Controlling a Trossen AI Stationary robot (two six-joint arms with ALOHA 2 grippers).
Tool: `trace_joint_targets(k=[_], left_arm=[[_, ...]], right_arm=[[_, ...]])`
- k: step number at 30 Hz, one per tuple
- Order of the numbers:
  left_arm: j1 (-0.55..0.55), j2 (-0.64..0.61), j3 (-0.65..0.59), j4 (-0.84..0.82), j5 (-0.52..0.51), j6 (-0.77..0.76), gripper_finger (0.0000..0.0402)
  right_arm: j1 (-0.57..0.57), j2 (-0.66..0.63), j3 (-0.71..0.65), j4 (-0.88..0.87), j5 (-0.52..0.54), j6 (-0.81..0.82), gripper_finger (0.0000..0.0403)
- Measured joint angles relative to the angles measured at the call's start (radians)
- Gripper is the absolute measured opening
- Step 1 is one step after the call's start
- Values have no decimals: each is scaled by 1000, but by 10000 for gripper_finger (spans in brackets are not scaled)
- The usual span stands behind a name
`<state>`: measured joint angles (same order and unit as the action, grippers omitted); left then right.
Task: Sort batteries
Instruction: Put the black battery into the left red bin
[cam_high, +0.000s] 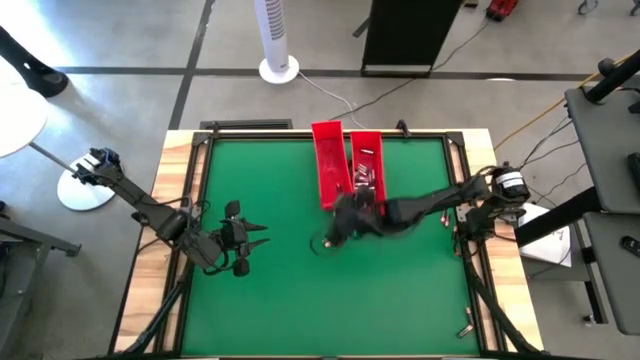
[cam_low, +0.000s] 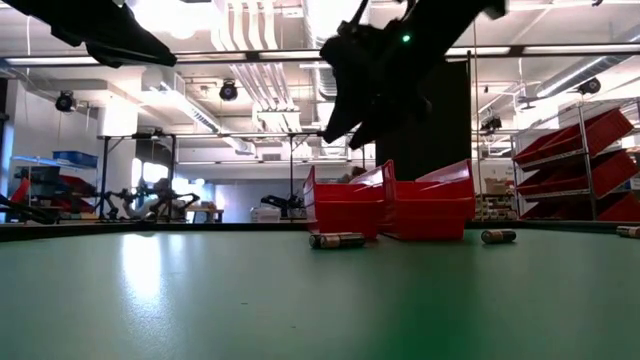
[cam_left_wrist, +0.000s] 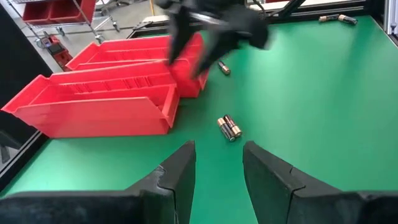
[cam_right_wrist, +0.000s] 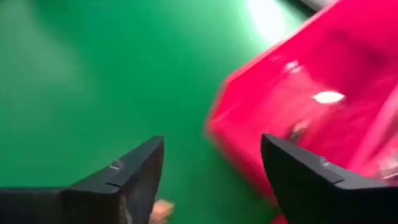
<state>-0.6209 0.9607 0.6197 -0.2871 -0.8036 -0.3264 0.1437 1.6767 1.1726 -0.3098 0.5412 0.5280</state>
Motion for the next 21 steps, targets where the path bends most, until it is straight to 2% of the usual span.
trace_joint_targets(k=[3, 6, 9, 17, 21], left_arm=[[0, 0, 0, 2, -1, 0, 114], [1, 0, 1, 10, -1, 0, 114], [1, 0, 1, 17, -2, 0, 114], [1, 0, 1, 18, -18, 11, 114], [1, 0, 1, 16, -28, 14, 114]], right_arm=[[85, 38, -5, 5, 0, 53, 297], [151, 79, -6, 4, -29, -32, 330], [171, 112, -6, 9, -85, -70, 348], [110, 200, -5, 13, -288, -330, 325], [58, 213, -5, 27, -322, -397, 309]])
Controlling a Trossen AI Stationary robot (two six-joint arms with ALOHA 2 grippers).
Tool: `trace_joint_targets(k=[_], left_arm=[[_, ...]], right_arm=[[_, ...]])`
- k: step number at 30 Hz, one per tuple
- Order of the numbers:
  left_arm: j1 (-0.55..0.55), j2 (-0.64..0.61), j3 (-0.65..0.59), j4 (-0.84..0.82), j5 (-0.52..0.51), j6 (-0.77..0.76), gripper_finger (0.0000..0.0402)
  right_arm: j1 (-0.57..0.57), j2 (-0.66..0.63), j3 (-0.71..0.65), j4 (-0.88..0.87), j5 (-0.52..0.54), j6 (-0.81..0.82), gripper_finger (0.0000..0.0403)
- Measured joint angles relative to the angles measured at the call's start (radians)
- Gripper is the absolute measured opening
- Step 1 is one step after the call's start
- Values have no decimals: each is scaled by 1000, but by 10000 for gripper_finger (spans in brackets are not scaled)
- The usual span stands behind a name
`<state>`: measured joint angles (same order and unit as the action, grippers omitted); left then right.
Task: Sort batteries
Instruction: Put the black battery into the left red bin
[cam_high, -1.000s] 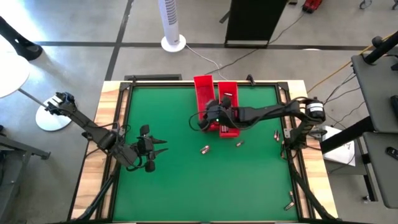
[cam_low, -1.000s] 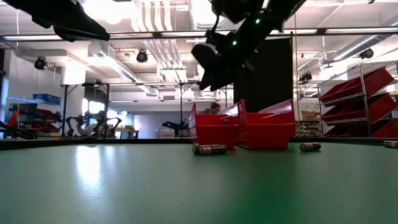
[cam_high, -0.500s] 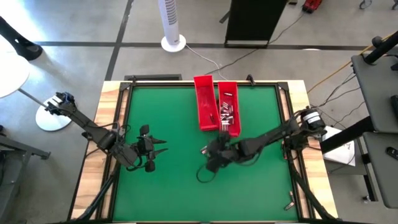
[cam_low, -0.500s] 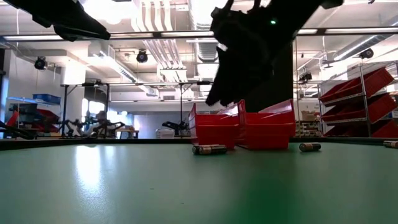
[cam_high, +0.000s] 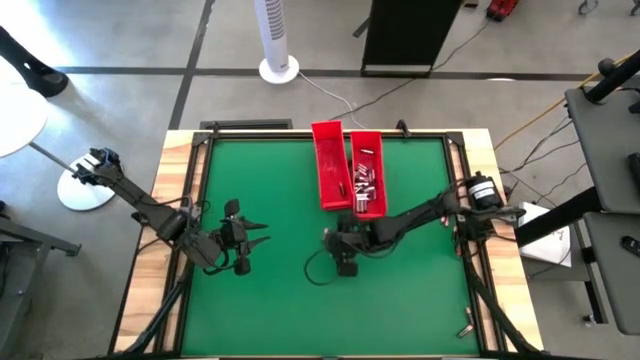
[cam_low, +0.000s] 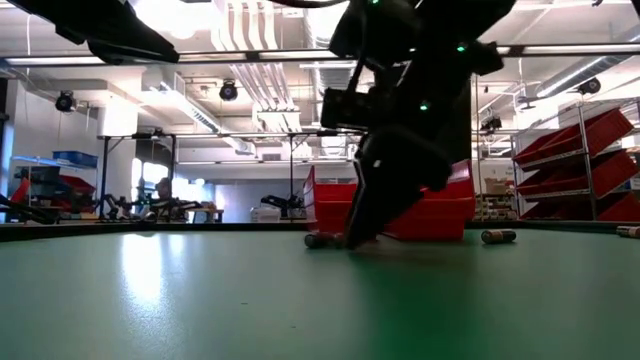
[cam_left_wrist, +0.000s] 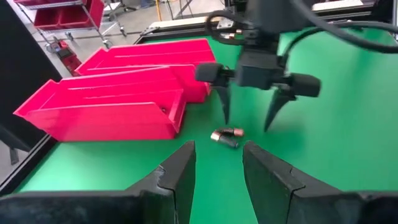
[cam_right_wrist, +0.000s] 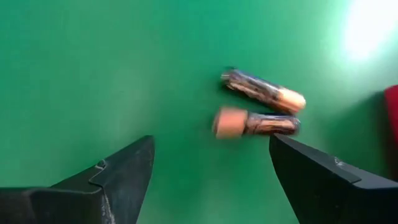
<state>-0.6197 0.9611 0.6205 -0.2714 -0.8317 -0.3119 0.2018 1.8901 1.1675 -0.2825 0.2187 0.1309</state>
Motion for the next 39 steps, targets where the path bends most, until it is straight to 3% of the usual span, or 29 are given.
trace_joint_targets(k=[8, 15, 19, 21, 24, 27, 32, 36, 39], left_arm=[[0, 0, 0, -10, 0, 11, 114], [0, 0, 0, -10, 0, 10, 114], [0, 2, -1, -34, 2, -28, 114], [6, 1, -8, -75, -9, -77, 114], [52, -13, -30, -240, -90, -276, 114], [121, -41, -92, -329, -69, -451, 114], [204, -52, -252, -116, -16, -423, 114], [258, -37, -347, 102, 148, -297, 114], [293, -30, -381, 150, 224, -253, 114]], right_arm=[[-45, -13, 4, 33, -130, -38, 287], [-65, 3, 4, 103, -11, 140, 267], [-65, 24, 4, 132, -8, 269, 247], [-63, 50, 4, 141, -8, 309, 233], [-62, 81, 5, 161, 6, 355, 212], [-62, 101, 8, 165, 15, 384, 189], [-62, 94, 7, 167, 18, 392, 145], [-63, 81, 5, 163, 14, 357, 102], [-62, 78, 8, 161, 3, 326, 66]])
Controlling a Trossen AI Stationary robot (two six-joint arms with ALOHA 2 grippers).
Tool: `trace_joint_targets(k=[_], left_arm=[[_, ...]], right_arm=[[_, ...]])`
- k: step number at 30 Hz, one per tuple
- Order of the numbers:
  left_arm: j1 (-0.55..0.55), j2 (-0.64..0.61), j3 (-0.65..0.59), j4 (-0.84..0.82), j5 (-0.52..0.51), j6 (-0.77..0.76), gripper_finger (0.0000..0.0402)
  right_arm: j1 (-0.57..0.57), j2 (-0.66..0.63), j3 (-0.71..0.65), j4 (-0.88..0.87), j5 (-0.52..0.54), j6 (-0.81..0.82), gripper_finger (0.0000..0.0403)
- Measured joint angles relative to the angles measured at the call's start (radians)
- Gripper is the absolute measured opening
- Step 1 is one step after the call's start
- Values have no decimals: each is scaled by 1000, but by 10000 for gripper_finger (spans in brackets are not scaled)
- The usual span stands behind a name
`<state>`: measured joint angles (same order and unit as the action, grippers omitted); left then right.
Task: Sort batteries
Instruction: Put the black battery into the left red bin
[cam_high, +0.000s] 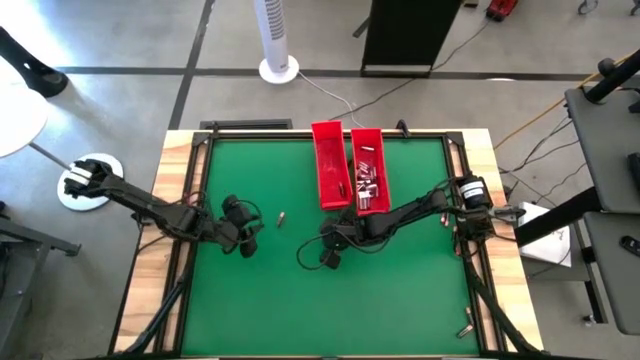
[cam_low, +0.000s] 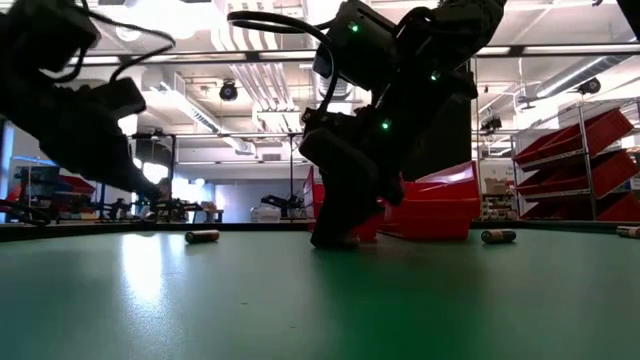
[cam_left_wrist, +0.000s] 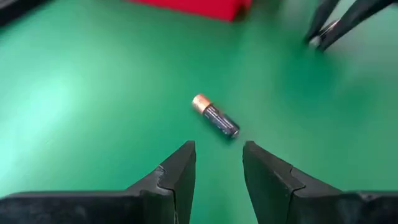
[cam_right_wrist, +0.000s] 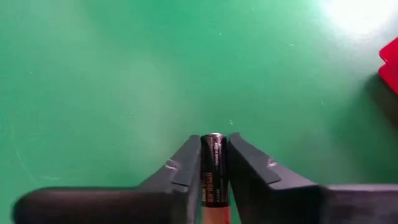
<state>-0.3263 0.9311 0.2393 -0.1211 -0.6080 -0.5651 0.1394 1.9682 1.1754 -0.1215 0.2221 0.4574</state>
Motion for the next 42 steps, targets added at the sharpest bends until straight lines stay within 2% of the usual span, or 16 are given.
trace_joint_targets(k=[4, 11, 14, 21, 23, 29, 32, 38, 42], left_arm=[[21, 19, -6, -15, 16, 3, 114], [77, 100, -6, -30, 0, -1, 114], [119, 157, -6, -37, -30, -16, 114], [170, 280, -5, 13, -23, -23, 114], [170, 305, -4, 36, -24, -19, 114], [170, 330, -3, 50, -27, -19, 114], [170, 323, -4, 50, -26, -15, 114], [171, 312, -6, 54, -12, -1, 114], [171, 312, -6, 56, -11, 9, 114]], right_arm=[[4, -1, 1, -2, -1, -4, 34], [9, 2, 69, -91, -25, -14, 36], [19, 3, 147, -173, -23, -44, 35], [39, 2, 374, -375, -10, -160, 8], [35, -4, 440, -460, 44, -207, 7], [-19, -16, 589, -727, 343, -294, 7], [-62, -18, 629, -789, 410, -324, 8], [-151, -18, 627, -795, 387, -351, 9], [-163, -18, 618, -758, 295, -389, 14]])
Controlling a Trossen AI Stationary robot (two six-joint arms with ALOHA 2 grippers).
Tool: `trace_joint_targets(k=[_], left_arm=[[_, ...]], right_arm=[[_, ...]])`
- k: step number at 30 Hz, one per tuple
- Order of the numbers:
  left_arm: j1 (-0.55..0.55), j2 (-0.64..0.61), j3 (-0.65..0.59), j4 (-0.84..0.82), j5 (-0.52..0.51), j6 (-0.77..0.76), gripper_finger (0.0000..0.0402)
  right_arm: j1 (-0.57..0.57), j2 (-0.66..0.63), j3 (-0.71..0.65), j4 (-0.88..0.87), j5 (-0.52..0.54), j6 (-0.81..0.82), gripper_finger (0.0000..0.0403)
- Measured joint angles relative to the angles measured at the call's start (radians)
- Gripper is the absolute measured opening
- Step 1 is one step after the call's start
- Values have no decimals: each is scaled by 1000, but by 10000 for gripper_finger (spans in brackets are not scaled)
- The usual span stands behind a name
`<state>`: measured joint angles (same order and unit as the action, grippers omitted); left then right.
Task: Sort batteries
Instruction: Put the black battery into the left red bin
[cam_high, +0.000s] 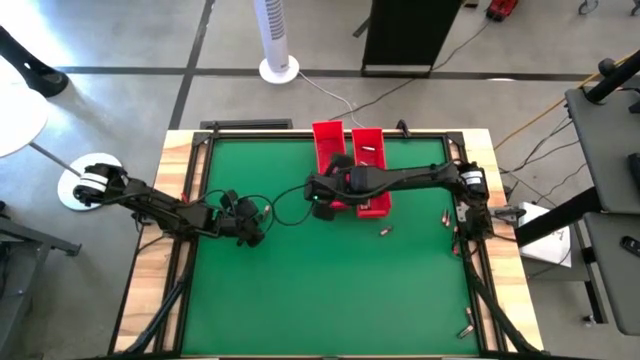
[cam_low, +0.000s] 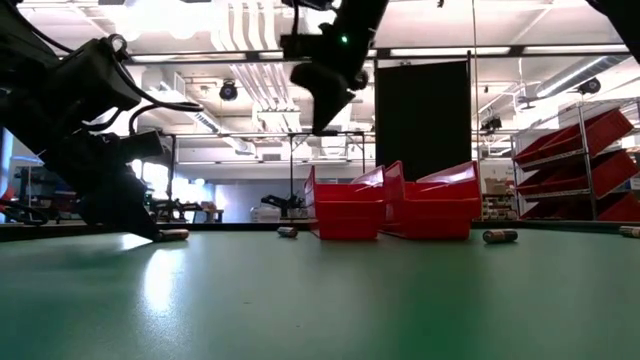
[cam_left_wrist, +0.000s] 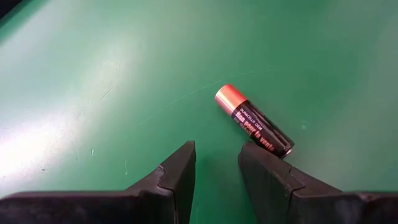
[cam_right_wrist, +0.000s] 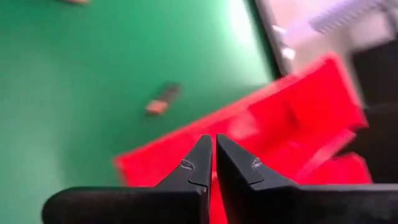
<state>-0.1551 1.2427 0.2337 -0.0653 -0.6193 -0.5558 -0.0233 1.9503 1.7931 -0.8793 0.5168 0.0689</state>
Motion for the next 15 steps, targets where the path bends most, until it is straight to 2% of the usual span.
trace_joint_targets(k=[5, 15], left_arm=[[0, 0, -1, 9, 0, 17, 114], [1, -15, 5, 30, 26, 32, 114]], right_arm=[[22, 0, 0, 85, -120, -23, 40], [91, 0, 0, 114, -125, -24, 127]])
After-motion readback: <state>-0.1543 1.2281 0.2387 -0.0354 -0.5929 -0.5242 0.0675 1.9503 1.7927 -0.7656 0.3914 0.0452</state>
